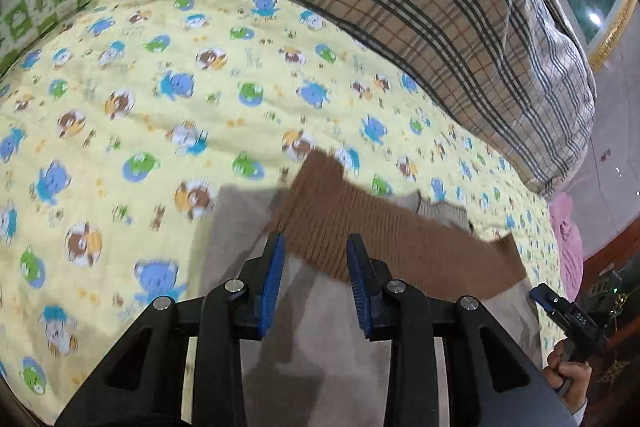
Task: Fold small clothes
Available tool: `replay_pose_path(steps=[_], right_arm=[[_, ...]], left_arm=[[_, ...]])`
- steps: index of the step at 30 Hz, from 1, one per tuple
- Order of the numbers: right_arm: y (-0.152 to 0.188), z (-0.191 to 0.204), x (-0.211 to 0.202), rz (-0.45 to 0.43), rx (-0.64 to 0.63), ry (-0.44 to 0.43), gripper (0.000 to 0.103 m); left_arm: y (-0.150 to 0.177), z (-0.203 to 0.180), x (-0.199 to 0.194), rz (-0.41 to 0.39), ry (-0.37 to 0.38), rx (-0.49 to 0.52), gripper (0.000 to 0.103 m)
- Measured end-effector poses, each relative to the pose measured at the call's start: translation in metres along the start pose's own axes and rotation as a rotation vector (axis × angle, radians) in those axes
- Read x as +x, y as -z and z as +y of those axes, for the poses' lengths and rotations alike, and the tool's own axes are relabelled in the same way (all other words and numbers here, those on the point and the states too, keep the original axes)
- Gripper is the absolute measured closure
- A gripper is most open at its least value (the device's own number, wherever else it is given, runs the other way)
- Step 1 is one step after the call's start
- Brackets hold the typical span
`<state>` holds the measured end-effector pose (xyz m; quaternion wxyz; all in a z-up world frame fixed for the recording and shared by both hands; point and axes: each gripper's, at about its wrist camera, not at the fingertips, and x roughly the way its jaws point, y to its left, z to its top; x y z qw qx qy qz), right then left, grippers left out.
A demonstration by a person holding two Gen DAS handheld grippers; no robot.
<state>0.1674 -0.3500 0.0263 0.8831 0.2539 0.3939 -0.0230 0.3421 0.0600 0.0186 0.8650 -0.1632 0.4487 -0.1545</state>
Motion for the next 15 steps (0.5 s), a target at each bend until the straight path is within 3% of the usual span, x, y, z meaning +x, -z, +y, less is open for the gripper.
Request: replay_pose_path(steps=[4, 9, 12, 15], right_arm=[[0.024, 0.003, -0.012, 0.010, -0.034, 0.003, 0.053], [0.057, -0.020, -0.032, 0.017, 0.026, 0.024, 0.053], [0.076, -0.033, -0.044, 0.036, 0.062, 0.088, 0.053], [0.089, -0.035, -0.062, 0.009, 0.106, 0.048, 0.053]], left_arm=[[0.038, 0.015, -0.010, 0.033, -0.024, 0.001, 0.070], [0.082, 0.027, -0.048, 0.003, -0.010, -0.028, 0.070], [0.107, 0.028, -0.070, -0.002, -0.030, -0.039, 0.066], [0.131, 0.027, -0.091, 0.001, 0.004, -0.071, 0.063]])
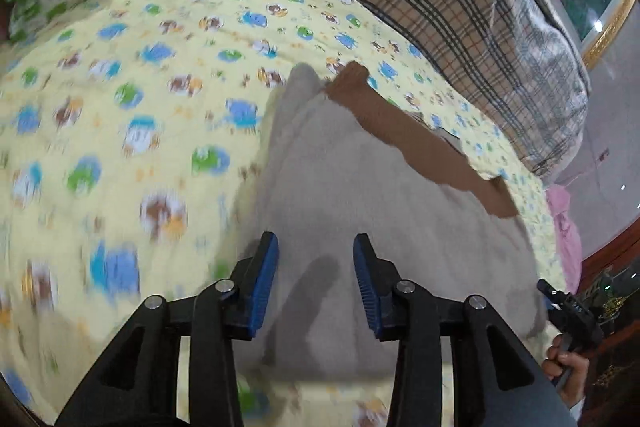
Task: Fold small clothes
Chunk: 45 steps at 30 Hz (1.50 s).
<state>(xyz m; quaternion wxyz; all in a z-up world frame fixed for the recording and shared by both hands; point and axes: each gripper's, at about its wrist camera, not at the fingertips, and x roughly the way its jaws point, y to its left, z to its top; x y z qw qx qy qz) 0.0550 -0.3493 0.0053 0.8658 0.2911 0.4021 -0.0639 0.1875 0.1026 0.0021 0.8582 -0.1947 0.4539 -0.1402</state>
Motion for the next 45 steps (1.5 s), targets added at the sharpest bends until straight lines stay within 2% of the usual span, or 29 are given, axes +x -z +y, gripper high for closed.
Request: replay_pose_path(steps=[3, 5, 9, 14, 17, 21, 32, 35, 38, 41, 45], right_arm=[[0.012, 0.012, -0.022, -0.048, -0.028, -0.022, 0.053], [0.019, 0.020, -0.033, -0.074, -0.047, -0.033, 0.052], [0.032, 0.030, -0.044, -0.081, -0.044, -0.070, 0.051], [0.041, 0.036, -0.059, -0.130, -0.074, -0.005, 0.051], [0.043, 0.036, -0.069, -0.153, -0.077, -0.006, 0.051], [0.047, 0.038, -0.071, -0.135, -0.079, -0.036, 0.051], [0.058, 0.054, -0.057, -0.084, -0.090, -0.121, 0.051], [0.058, 0.057, -0.054, -0.073, -0.099, -0.134, 0.051], [0.057, 0.061, -0.052, -0.063, -0.108, -0.160, 0.051], [0.055, 0.065, -0.050, -0.055, -0.119, -0.188, 0.051], [0.050, 0.060, -0.044, -0.037, -0.094, -0.229, 0.051]], left_arm=[[0.025, -0.008, -0.015, 0.018, 0.020, 0.006, 0.057], [0.042, -0.011, -0.021, 0.036, 0.040, -0.001, 0.056], [0.067, -0.018, -0.023, 0.084, 0.094, -0.035, 0.054], [0.081, -0.023, -0.016, 0.124, 0.121, -0.080, 0.052], [0.084, -0.022, -0.012, 0.127, 0.134, -0.111, 0.052], [0.082, -0.019, -0.004, 0.119, 0.144, -0.150, 0.051], [0.062, 0.002, 0.014, 0.027, 0.171, -0.292, 0.049], [0.044, 0.003, 0.022, -0.005, 0.139, -0.288, 0.055], [0.027, 0.007, 0.031, -0.025, 0.102, -0.278, 0.078], [0.011, 0.003, 0.033, -0.055, 0.099, -0.253, 0.086], [-0.001, -0.031, 0.016, -0.124, 0.094, -0.101, 0.092]])
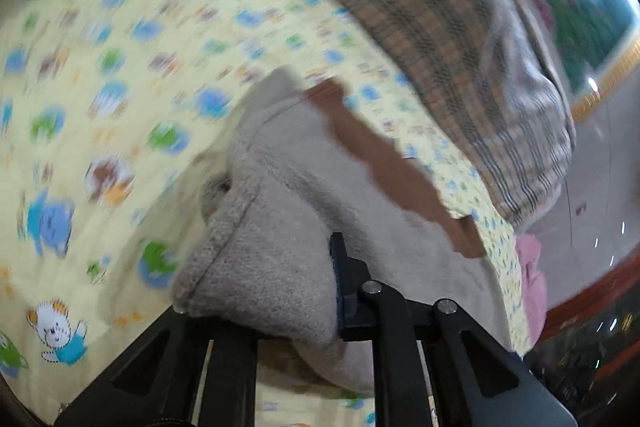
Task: Fold small clothes
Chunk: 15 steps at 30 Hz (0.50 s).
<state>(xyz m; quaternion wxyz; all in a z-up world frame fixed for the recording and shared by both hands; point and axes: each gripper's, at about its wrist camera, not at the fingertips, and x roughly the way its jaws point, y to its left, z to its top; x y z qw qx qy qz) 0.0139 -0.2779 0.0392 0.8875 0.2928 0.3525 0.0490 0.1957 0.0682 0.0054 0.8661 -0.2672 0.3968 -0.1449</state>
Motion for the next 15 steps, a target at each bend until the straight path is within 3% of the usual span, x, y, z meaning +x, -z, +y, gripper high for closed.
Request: replay_pose_path(steps=[6, 12, 15], right_arm=[[-0.017, -0.017, 0.011, 0.011, 0.056, -0.052, 0.051], [-0.047, -0.034, 0.020, 0.019, 0.122, -0.164, 0.051], [-0.063, -0.039, 0.038, 0.064, 0.134, -0.193, 0.051]], left_arm=[[-0.003, -0.087, 0.003, 0.010, 0.203, 0.212, 0.095], [0.034, -0.161, 0.052, 0.128, 0.308, 0.374, 0.095], [0.062, -0.176, 0.080, 0.211, 0.310, 0.430, 0.095]])
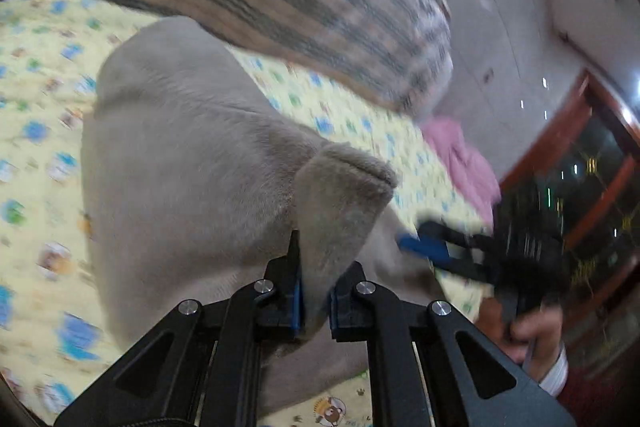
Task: Fold small clothes
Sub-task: 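Fold the sweater over with the left tool while the right tool grips the other edge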
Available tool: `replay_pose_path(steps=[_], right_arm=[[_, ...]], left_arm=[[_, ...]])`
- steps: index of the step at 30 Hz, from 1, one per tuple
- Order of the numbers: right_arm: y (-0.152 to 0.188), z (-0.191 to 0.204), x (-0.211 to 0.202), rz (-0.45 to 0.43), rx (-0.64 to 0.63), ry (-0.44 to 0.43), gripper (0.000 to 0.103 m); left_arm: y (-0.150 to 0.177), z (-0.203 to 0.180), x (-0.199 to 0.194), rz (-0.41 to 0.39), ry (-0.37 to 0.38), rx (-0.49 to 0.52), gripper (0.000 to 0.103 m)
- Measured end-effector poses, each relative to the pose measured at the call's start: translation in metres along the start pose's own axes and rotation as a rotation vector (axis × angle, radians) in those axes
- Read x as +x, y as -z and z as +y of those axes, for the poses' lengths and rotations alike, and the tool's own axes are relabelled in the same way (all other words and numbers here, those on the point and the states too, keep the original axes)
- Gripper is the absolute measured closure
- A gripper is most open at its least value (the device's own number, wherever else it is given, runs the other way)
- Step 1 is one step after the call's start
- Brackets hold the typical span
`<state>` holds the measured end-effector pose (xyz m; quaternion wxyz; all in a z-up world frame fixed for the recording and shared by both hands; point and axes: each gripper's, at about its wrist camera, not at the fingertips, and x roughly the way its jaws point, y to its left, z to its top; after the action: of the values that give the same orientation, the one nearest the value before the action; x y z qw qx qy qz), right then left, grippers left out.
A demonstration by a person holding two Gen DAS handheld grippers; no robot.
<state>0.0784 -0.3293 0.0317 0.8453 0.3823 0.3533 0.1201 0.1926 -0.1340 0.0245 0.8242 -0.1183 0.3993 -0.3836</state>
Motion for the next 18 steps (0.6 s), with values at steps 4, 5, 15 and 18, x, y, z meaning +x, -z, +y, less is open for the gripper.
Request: replay_pose_path(steps=[4, 5, 15, 18], right_arm=[[-0.022, -0.005, 0.040, 0.126, 0.027, -0.057, 0.037], [-0.028, -0.005, 0.053, 0.153, 0.038, -0.072, 0.036], [-0.065, 0.037, 0.180, 0.382, -0.037, -0.081, 0.074], [-0.071, 0.052, 0.165, 0.326, -0.092, -0.069, 0.087]], left_arm=[[0.016, -0.003, 0.016, 0.050, 0.010, 0.006, 0.096], [0.018, -0.002, 0.016, 0.053, 0.016, 0.001, 0.096], [0.013, 0.003, 0.012, 0.066, 0.022, -0.004, 0.095], [0.011, -0.005, 0.005, 0.071, 0.058, -0.004, 0.095]])
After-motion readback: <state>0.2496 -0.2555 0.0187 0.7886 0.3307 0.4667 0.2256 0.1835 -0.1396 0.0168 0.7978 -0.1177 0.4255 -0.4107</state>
